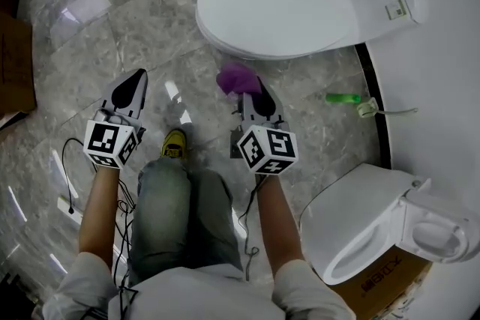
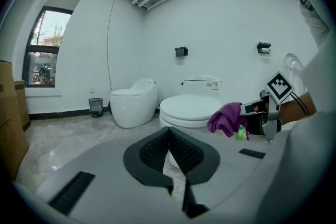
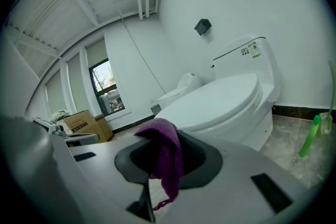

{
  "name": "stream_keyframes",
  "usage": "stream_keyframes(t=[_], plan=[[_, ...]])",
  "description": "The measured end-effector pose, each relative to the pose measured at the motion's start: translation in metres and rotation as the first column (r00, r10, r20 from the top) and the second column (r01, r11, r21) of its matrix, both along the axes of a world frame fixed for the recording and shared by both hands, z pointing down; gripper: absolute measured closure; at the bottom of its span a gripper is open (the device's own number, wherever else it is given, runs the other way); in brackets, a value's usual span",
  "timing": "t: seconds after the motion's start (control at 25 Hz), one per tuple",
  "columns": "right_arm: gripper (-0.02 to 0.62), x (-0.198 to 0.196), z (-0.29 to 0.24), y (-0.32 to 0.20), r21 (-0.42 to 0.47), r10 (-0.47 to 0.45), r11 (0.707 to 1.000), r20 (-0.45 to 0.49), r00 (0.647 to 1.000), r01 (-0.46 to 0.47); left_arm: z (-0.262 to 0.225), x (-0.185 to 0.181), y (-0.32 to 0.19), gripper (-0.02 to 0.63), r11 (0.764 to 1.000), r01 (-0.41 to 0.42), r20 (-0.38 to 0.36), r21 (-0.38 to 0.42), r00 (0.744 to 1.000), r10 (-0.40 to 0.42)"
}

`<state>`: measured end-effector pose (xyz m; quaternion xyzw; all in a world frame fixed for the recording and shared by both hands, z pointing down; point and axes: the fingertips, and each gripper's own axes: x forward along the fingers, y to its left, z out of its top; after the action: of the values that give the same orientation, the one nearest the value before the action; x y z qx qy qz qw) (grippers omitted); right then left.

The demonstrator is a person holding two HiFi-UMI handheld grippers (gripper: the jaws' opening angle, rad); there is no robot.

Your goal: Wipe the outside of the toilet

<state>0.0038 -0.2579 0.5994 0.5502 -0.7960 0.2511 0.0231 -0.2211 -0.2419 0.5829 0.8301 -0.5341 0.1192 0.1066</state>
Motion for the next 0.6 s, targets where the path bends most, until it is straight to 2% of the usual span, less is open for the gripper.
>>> stream_keyframes(t=[0.4, 0.6], plan=[[0.508, -0.035, 0.048, -0.031, 0.071, -0.07, 0.995, 0.037, 0.997, 0.067, 0.077, -0.017, -0.004, 0.592, 0.999, -0.012, 0.034, 0.042, 0.999, 0.01], [0.508, -0.03, 0.056, -0.042, 0.114, -0.084, 0.99, 0.037, 0.996, 0.08, 0.089, -0.005, -0.011, 0.592, 0.995, -0.055, 0.057, 0.087, 0.997, 0.051]])
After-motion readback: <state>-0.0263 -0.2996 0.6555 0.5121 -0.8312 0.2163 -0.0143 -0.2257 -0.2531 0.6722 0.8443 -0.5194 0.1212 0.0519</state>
